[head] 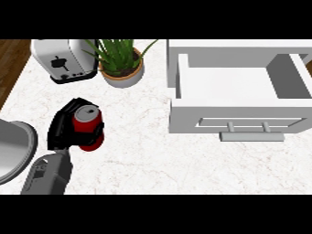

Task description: Pick up the can, place it into the drawer and close the drawer

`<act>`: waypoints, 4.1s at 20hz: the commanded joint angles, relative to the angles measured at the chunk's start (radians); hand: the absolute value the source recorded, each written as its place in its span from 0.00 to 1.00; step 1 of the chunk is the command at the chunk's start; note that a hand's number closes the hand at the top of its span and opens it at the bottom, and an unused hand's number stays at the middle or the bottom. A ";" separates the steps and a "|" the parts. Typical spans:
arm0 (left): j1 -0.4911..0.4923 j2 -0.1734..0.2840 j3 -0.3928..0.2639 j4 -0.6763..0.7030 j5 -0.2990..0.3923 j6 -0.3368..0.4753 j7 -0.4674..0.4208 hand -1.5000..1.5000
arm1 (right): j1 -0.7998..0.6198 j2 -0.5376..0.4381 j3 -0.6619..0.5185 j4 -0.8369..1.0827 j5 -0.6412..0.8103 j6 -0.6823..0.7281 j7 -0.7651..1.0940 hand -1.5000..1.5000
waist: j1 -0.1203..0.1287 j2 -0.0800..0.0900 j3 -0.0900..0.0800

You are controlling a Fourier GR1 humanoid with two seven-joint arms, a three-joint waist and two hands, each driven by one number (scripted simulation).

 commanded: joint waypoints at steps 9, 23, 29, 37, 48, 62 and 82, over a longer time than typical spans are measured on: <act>-0.049 -0.019 -0.174 -0.363 -0.008 0.157 0.317 1.00 | -0.068 -0.043 -0.070 -0.006 -0.056 0.000 0.045 0.00 | -0.002 0.000 0.000; -0.400 -0.041 -0.407 -0.360 -0.030 0.442 0.598 1.00 | -0.031 0.004 -0.001 -0.028 0.028 -0.014 0.026 0.00 | -0.010 0.002 0.000; -0.662 -0.041 -0.441 -0.240 -0.018 0.549 0.703 1.00 | -0.051 -0.032 -0.062 -0.018 -0.057 0.002 0.060 0.00 | -0.017 0.002 0.000; -0.899 -0.041 -0.425 0.018 0.047 0.578 0.654 1.00 | -0.047 -0.037 -0.069 -0.026 -0.052 0.021 0.047 0.00 | -0.024 0.004 0.000; -1.098 -0.041 -0.532 0.315 0.201 0.679 0.560 1.00 | -0.063 0.003 -0.019 -0.020 0.009 -0.013 0.058 0.00 | -0.042 0.009 0.000; -1.224 -0.041 -0.652 0.566 0.389 0.713 0.467 1.00 | -0.211 -0.043 -0.018 0.086 0.027 -0.033 0.086 0.00 | -0.081 0.023 0.002; -1.143 -0.041 -0.850 0.673 0.480 0.815 0.324 0.00 | -0.239 -0.034 0.024 0.077 0.051 -0.031 0.071 0.00 | -0.131 0.034 0.003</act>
